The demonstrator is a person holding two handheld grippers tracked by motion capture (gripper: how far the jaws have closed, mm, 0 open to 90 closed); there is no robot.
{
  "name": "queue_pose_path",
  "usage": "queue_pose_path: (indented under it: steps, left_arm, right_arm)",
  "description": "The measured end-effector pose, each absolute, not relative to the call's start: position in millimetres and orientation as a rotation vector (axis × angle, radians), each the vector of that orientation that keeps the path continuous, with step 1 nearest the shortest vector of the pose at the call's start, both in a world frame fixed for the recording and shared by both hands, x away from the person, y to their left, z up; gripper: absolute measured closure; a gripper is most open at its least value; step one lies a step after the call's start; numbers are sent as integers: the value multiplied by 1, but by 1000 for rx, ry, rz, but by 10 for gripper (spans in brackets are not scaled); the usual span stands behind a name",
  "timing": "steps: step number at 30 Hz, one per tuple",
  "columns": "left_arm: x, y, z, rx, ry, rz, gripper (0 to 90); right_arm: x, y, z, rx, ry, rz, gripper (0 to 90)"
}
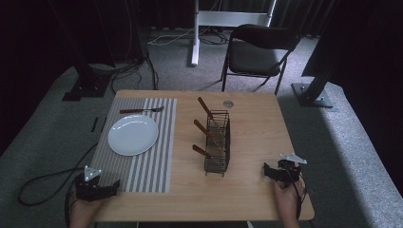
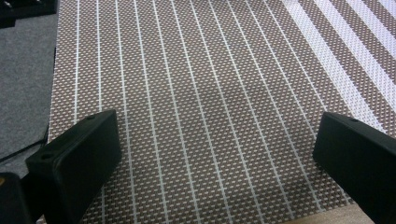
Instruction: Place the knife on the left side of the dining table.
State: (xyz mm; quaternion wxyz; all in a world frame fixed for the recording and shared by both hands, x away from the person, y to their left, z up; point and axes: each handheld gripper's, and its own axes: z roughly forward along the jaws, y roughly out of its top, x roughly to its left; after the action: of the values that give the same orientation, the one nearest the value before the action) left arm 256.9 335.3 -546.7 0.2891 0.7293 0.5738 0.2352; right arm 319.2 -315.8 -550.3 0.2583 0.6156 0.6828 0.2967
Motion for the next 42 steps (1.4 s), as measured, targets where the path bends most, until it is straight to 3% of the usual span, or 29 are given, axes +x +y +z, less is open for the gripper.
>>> queue_pose_path:
  steps: [24,42]
  left_arm:
    - [257,331,-544,1969,1518,615,25]
    - [259,304,-528,1987,1369,518,26]
  right_arm:
    - [319,-316,-550,1669,1851,805,121]
    - [319,-316,-550,1669,1851,805,121]
